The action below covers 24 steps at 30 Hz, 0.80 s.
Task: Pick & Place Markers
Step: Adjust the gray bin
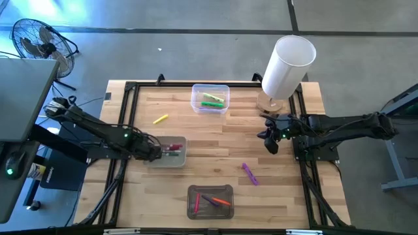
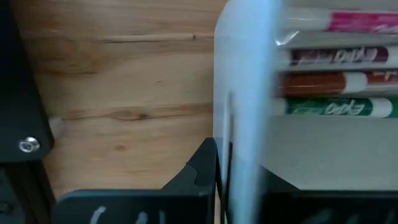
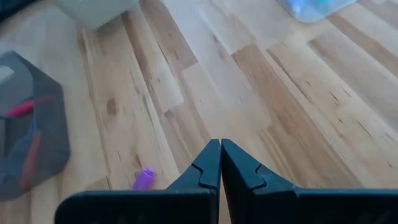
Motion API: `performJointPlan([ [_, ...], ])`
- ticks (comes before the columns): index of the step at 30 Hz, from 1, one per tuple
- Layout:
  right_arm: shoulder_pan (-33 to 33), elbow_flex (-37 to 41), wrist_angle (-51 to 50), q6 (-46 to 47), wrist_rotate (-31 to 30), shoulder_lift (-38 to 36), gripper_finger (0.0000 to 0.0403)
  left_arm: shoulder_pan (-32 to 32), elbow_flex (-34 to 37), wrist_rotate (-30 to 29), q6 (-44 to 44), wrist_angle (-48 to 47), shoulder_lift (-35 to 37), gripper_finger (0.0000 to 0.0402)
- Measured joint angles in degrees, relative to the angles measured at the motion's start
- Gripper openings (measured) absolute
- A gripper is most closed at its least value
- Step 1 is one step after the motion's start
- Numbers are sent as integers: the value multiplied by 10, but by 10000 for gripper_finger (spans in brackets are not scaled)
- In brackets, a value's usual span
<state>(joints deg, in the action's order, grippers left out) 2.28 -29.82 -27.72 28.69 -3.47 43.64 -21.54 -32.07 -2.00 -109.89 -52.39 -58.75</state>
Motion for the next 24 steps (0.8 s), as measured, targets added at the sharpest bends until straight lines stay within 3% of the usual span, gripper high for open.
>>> performJointPlan([
  [24,0,-1,21,-17,-26,14,1,-33,44,-6,0,11,20,0],
])
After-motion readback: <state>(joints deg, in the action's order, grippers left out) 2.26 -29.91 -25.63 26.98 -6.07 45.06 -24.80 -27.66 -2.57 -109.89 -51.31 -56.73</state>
